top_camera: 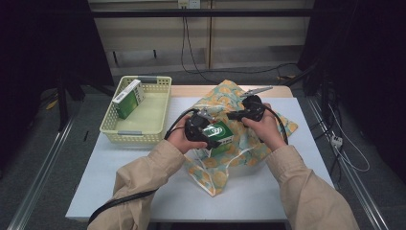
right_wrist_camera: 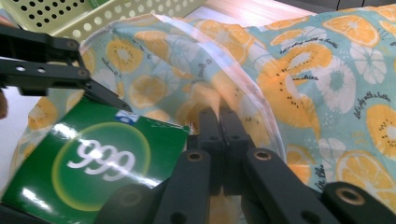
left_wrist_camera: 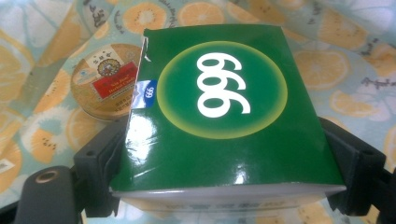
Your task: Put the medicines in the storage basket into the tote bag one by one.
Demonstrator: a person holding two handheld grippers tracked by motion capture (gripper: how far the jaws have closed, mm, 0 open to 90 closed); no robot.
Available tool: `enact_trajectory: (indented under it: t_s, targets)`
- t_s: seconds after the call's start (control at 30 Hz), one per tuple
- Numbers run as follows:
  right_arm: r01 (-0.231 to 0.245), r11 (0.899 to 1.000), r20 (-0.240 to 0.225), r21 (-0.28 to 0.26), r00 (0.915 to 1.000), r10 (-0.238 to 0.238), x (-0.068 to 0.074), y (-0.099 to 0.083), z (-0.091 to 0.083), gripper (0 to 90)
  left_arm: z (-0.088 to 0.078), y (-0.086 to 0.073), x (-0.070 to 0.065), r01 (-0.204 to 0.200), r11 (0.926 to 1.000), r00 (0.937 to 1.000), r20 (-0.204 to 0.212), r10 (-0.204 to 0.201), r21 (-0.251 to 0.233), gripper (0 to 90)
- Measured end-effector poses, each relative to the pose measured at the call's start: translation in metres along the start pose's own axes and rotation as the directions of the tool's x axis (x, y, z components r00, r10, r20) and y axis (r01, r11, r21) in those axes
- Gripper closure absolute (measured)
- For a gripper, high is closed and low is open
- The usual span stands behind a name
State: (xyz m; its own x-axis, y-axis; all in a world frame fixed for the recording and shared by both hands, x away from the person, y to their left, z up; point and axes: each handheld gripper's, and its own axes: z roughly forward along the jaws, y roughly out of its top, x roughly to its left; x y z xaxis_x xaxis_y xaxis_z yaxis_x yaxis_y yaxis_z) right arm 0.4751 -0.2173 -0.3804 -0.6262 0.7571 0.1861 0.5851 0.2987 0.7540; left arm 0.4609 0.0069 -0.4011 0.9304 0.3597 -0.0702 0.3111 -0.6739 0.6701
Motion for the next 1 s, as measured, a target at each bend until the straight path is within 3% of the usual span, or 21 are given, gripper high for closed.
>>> enact_trajectory:
  t_s: [0.2,0.43,0.57,0.6,0.63,0.83,0.9,0.93,1.0]
  targets:
    - [-0.001,1.000,0.000,-0.008,1.0000,0.001,0.001,0.001,-0.003,90.0,0.009,0.001,0.007,0.015,0.9994,0.9998,-0.011,-0.015,-0.031,16.0]
    - [0.002,1.000,0.006,-0.019,1.0000,-0.002,0.000,0.004,-0.008,90.0,0.017,0.007,0.024,0.036,0.9981,0.9979,-0.051,-0.039,-0.050,15.9]
    - [-0.001,1.000,0.008,-0.023,1.0000,0.001,0.000,0.006,-0.012,90.0,0.023,0.012,0.034,0.042,0.9977,0.9952,-0.086,-0.046,-0.053,15.9]
    - [0.002,1.000,0.011,-0.026,0.9999,-0.001,0.000,0.007,-0.013,90.0,0.026,0.014,0.036,0.053,0.9969,0.9920,-0.112,-0.059,-0.058,15.9]
    - [0.002,1.000,0.014,-0.024,0.9999,-0.002,-0.001,0.008,-0.014,90.0,0.028,0.015,0.039,0.068,0.9948,0.9923,-0.098,-0.075,-0.076,15.9]
    - [0.003,0.999,0.026,-0.036,0.9997,-0.002,-0.005,0.016,-0.021,90.0,0.040,0.030,0.049,0.082,0.9926,0.9880,-0.124,-0.092,-0.090,15.8]
    - [0.002,0.999,0.027,-0.039,0.9996,-0.001,-0.005,0.018,-0.024,90.0,0.044,0.034,0.051,0.099,0.9895,0.9832,-0.143,-0.113,-0.106,15.8]
    - [-0.001,0.999,0.027,-0.043,0.9996,0.002,-0.006,0.019,-0.025,90.0,0.047,0.035,0.052,0.099,0.9877,0.9856,-0.125,-0.114,-0.121,15.8]
    - [0.003,0.999,0.030,-0.046,0.9995,-0.002,-0.006,0.020,-0.027,90.0,0.050,0.038,0.054,0.097,0.9867,0.9845,-0.133,-0.114,-0.130,15.8]
